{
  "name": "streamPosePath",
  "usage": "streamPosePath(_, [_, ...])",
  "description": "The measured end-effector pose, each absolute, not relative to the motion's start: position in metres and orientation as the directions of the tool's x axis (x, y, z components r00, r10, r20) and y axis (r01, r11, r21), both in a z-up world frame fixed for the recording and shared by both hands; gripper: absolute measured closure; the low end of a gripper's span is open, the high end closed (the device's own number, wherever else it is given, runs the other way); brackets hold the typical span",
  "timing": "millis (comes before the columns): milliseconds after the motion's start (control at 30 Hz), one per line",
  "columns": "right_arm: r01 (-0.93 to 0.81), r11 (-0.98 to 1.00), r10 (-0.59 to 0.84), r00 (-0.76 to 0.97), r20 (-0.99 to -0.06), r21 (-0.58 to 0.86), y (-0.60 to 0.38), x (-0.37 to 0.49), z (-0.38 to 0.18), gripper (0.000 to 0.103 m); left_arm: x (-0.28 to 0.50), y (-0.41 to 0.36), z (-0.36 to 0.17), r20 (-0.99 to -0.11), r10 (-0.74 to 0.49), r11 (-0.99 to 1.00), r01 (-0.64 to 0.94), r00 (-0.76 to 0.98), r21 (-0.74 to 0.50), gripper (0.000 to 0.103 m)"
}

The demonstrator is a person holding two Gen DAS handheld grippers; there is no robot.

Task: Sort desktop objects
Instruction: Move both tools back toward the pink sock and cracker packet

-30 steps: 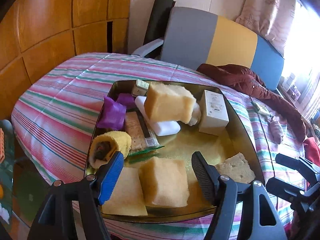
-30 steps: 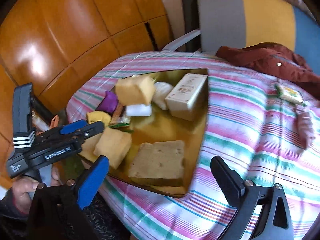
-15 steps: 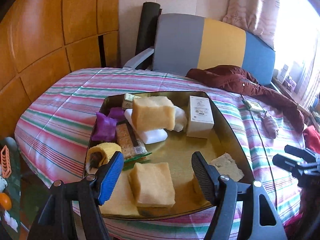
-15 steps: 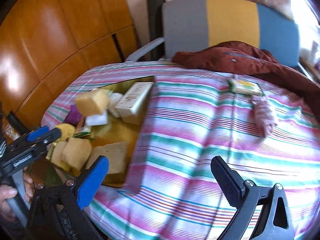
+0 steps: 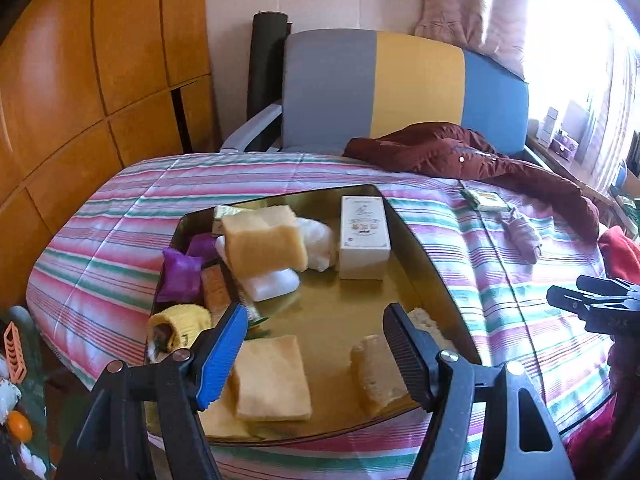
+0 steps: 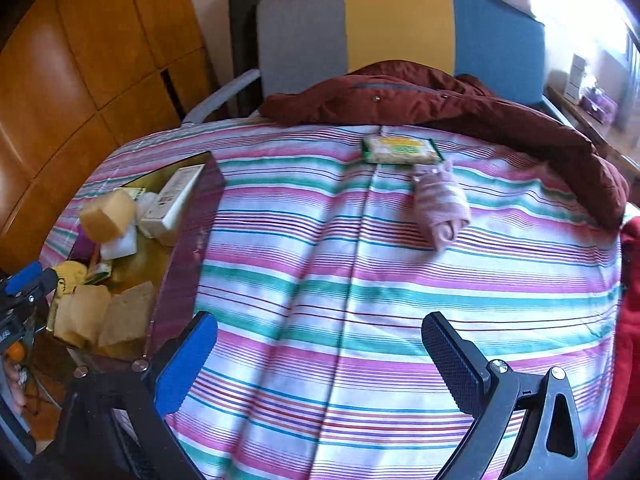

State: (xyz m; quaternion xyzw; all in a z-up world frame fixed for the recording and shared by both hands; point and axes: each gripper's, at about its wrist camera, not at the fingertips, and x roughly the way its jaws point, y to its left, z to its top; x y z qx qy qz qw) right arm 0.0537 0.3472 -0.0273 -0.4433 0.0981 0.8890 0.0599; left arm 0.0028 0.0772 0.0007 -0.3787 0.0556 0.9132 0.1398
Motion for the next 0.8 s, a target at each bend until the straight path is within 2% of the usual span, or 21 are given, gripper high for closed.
streamPosePath(533, [-0.279, -0.956, 0.091, -0.569, -0.817, 0.088, 0.389, 0.058, -0.023, 0.000, 0.004, 0.128, 0.016, -0.682, 0.293, -0.914, -0.407, -0.670, 0.008, 0.031])
streamPosePath(800, [-0.335, -0.936, 0.106, -0.564, -0.819, 0.109, 0.422, 0.052, -0.024, 0.000, 0.002, 0.157, 0.012, -0.702, 0.321, -0.885, -0.466, -0.636, 0.017, 0.031])
